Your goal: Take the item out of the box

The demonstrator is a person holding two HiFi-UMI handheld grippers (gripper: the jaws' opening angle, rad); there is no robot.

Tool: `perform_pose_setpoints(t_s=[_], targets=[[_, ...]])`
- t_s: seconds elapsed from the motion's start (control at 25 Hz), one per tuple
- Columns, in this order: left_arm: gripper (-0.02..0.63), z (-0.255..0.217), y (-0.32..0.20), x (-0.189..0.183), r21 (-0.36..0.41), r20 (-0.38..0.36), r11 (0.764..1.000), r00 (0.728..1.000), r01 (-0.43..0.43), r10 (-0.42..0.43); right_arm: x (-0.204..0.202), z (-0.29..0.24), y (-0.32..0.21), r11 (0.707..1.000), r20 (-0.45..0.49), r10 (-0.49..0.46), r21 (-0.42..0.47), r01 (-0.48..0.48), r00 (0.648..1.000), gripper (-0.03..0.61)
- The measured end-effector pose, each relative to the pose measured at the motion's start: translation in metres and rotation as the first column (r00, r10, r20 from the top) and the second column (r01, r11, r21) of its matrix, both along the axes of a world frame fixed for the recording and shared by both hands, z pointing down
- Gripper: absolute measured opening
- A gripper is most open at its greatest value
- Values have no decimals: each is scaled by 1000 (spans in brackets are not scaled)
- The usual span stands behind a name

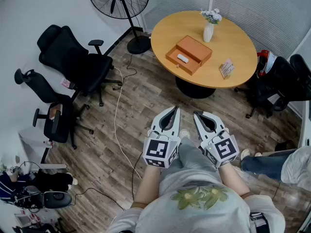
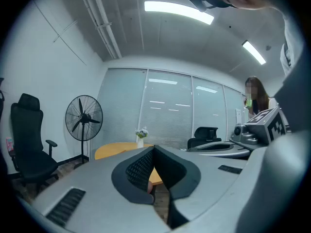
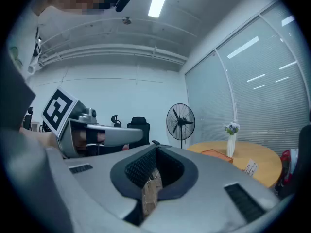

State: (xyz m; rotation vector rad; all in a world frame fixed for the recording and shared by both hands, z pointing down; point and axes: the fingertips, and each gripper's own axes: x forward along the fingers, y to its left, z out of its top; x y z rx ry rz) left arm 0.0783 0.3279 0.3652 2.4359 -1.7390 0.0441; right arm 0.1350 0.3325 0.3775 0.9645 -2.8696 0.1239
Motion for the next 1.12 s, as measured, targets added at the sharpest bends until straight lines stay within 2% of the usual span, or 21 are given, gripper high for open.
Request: perform_pose_setpoints(t_s=[0.28, 0.52, 0.72, 1.12], targets=[[2, 8, -32, 1, -13, 24, 1000, 1000, -7, 7, 1, 9, -34, 1000, 11, -1, -8, 1, 1000, 3], [2, 11, -69, 3, -31, 51, 998, 997, -58, 59, -9, 14, -73, 1000, 14, -9, -29, 9, 1000, 3], [2, 15, -115, -11, -48, 33, 998, 998, -48, 50, -19, 16, -119, 1000, 8, -6, -29, 7, 1000, 5], [2, 9, -211, -18, -29, 64, 999, 997, -41, 43, -21, 13, -218, 1000, 19, 3, -8, -3, 1000, 5]])
